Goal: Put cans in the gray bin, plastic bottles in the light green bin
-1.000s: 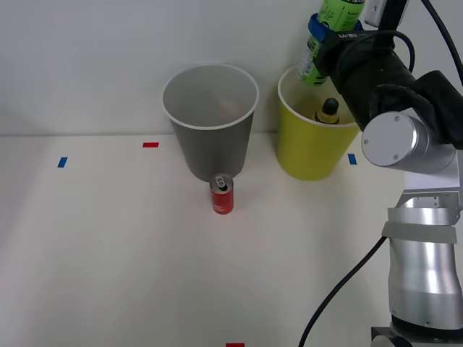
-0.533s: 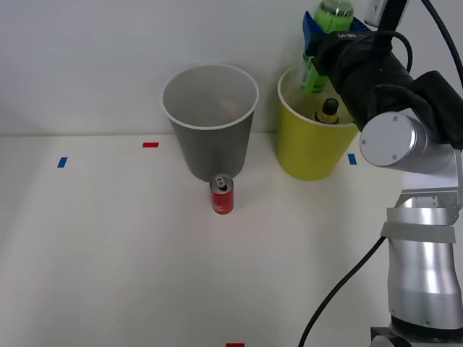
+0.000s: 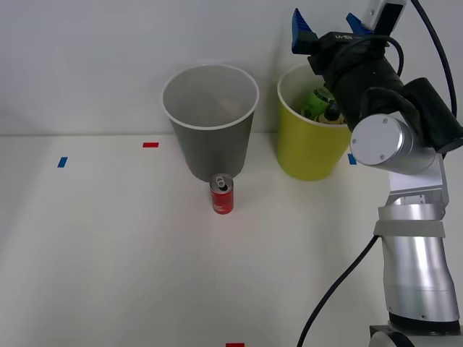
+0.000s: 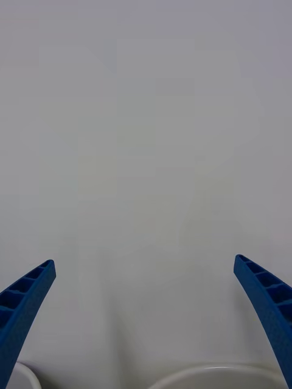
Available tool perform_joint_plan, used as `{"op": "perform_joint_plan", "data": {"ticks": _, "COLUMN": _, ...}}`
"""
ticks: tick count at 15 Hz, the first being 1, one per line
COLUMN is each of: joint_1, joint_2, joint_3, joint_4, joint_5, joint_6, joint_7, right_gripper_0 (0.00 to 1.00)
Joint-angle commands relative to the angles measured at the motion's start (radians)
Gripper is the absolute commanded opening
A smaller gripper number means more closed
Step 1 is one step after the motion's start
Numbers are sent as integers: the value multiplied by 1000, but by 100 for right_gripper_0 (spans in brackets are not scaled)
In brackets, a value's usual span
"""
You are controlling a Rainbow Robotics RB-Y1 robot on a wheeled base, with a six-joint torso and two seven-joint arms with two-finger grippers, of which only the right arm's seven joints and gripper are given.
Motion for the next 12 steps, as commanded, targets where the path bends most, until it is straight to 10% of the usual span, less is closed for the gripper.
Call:
{"op": "perform_joint_plan", "data": {"ticks": 1, "joint_1": 0, "joint_2": -8, "joint_3": 3, "joint_4": -7, "joint_5": -32, "joint_6": 1, "joint_7": 6, "right_gripper_0": 100}}
{"op": "perform_joint_plan", "data": {"ticks": 12, "joint_1": 169, "joint_2": -12, "joint_3": 44, "joint_4": -249, "joint_5": -31, "joint_6": 197, "joint_7": -15, "right_gripper_0": 100}}
